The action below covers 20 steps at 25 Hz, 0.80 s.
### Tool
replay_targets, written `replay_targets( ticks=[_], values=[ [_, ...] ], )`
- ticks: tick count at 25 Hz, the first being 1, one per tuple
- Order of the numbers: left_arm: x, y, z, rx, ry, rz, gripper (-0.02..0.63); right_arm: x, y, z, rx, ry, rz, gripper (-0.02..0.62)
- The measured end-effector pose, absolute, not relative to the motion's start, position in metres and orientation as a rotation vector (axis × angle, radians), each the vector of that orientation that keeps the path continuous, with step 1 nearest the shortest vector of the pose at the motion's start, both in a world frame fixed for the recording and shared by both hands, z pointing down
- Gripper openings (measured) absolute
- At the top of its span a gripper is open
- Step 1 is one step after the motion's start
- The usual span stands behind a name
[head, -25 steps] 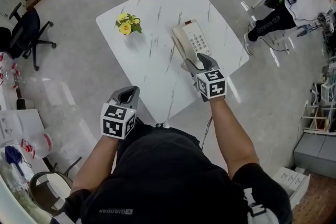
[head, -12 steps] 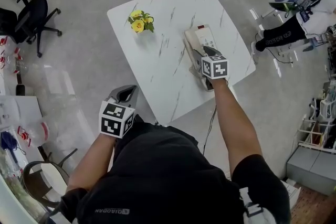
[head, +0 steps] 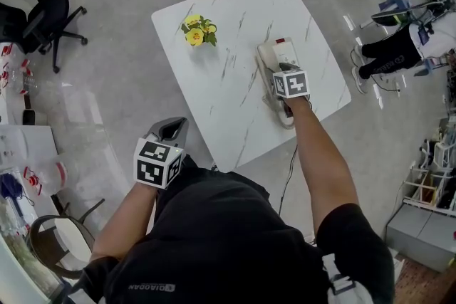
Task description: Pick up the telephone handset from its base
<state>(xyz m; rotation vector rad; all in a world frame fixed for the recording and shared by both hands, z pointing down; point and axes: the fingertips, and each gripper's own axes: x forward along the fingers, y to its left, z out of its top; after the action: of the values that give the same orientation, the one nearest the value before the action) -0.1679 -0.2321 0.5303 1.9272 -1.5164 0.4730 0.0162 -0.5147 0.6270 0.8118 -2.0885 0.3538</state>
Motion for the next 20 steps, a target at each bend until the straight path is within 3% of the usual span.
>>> replay_targets(
  ticks=[20],
  values=[
    [-0.185,-0.235,0.535,1.884,-1.536,0.459,0.002,0.009,-0.528,0.656,0.760,-1.963,0.415,0.221]
  ],
)
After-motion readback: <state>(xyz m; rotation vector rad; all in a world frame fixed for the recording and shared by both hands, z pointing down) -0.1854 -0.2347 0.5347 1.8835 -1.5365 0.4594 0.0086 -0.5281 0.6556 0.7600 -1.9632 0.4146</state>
